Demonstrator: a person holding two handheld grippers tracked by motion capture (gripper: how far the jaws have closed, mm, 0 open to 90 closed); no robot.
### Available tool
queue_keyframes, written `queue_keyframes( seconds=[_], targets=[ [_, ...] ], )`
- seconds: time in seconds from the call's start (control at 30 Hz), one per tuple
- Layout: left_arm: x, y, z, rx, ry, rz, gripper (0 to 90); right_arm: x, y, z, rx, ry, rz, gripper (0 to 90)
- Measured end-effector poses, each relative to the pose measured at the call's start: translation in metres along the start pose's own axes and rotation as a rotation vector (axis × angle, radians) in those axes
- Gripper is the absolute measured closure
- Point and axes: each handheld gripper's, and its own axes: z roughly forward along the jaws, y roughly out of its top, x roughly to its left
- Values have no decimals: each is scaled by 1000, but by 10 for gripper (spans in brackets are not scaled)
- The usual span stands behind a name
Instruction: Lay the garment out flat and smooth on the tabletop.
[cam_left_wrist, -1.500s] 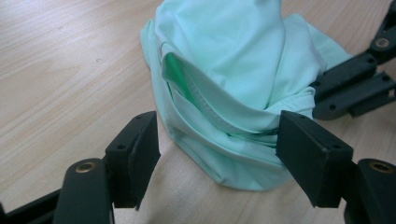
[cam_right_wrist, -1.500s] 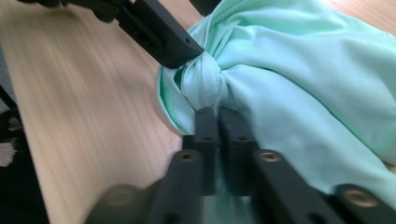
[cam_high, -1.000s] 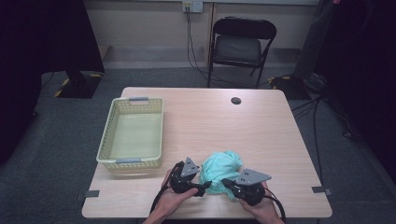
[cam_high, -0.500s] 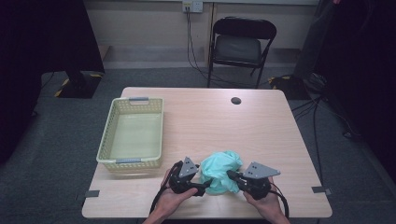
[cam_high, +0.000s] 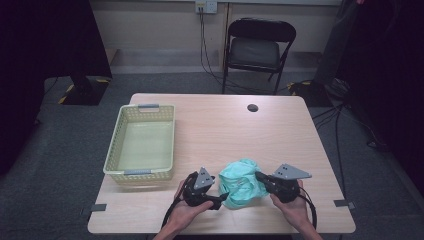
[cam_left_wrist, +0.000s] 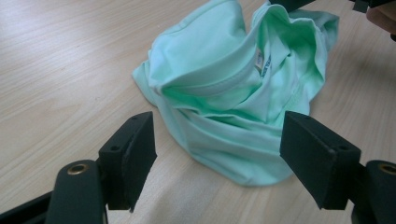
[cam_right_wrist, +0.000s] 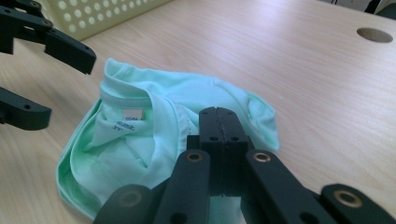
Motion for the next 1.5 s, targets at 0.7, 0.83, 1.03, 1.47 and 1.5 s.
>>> queue_keyframes(
  seconds=[0.7, 0.83, 1.03, 1.47, 1.5],
  targets=[
    [-5, 8, 29, 60, -23, 102, 331, 2, -25, 31, 144, 90, -5, 900],
    [-10, 2, 27, 86, -54, 128, 407, 12, -24, 32, 151, 153, -31, 890],
    [-6, 0, 24, 98, -42, 115, 473, 14, -22, 21, 122, 150, -29, 723],
    [-2, -2, 32, 134, -38, 26, 448, 37, -29, -22, 25, 175, -68, 699],
    [-2, -2, 32, 134, -37, 22, 446, 40, -32, -22, 32, 180, -77, 688]
  ],
)
